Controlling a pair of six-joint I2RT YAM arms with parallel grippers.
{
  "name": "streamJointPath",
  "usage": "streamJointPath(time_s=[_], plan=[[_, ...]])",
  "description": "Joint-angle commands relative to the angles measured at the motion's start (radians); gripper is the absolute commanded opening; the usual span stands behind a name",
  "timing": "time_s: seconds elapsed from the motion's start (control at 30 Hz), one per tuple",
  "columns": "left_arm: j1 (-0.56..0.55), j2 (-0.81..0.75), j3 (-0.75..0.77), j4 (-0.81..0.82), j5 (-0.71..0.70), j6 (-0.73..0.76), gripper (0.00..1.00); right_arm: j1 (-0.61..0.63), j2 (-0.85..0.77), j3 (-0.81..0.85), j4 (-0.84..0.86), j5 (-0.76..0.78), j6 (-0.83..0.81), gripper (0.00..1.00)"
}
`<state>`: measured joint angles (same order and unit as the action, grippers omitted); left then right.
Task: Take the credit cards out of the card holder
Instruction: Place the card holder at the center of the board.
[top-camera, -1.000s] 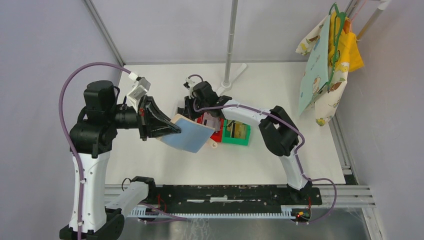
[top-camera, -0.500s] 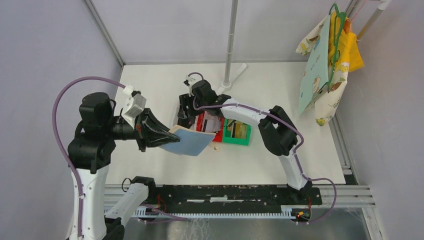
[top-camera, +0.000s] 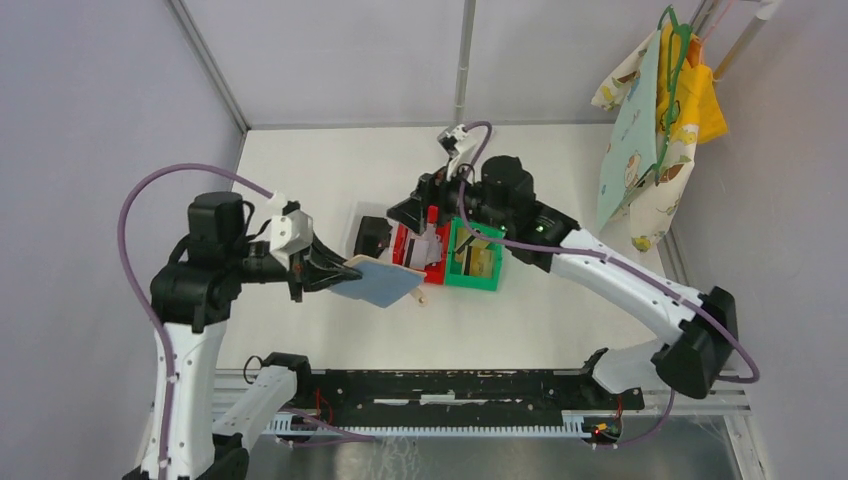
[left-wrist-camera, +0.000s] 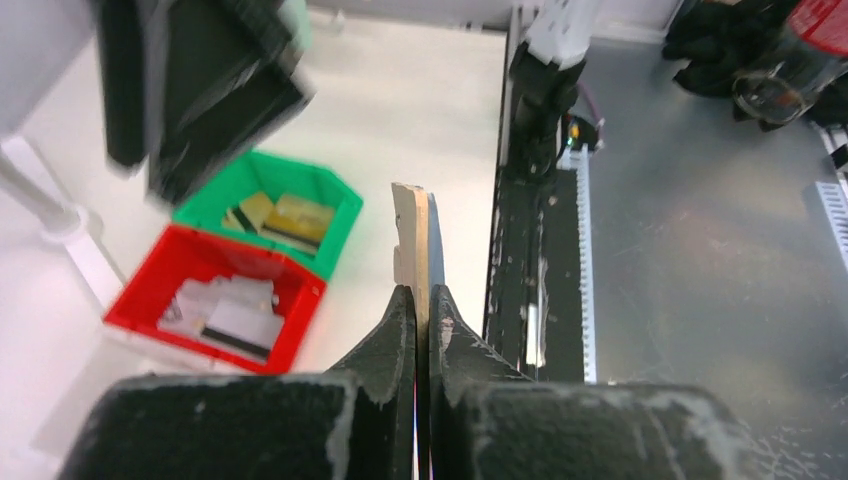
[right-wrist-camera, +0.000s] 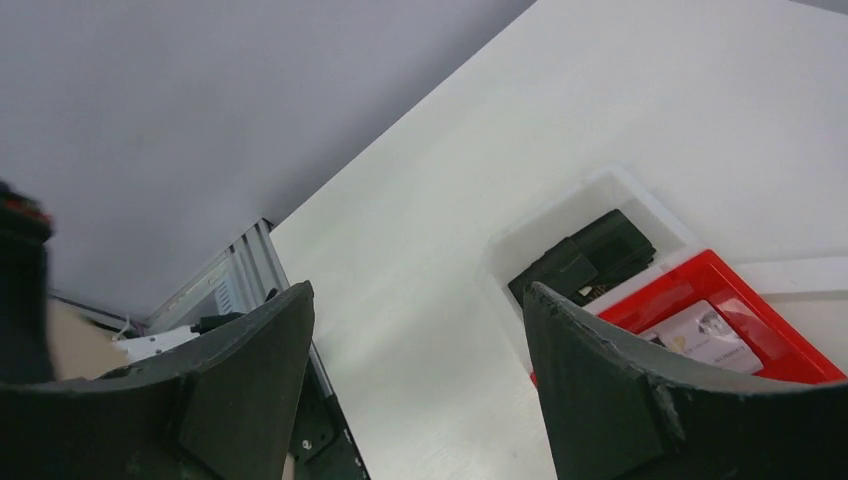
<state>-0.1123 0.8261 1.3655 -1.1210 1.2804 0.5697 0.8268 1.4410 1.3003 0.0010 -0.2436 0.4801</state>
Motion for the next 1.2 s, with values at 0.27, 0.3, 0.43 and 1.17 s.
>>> streamJointPath(time_s=[0.27,0.3,0.43,1.17], plan=[[0.003,0.324,-0.240,-0.233,-0.378,0.419,0.02,-0.172,-0.286,-0.311,-0.078,0.100,-0.012,0.84],[0.002,0.328,-0.265,-0.203,-0.398,0.416,0.02,-0.188,-0.297,-0.323,-0.085,0.102,-0.011,0.84],[-0.016,0.324,-0.403,-0.010,-0.582,0.381,0.02,-0.248,-0.337,-0.382,-0.094,0.102,0.004,0.85],[-0.046,0.207,-0.613,0.323,-0.782,0.312,0.46,-0.392,-0.438,-0.470,-0.154,0.205,-0.008,0.98]])
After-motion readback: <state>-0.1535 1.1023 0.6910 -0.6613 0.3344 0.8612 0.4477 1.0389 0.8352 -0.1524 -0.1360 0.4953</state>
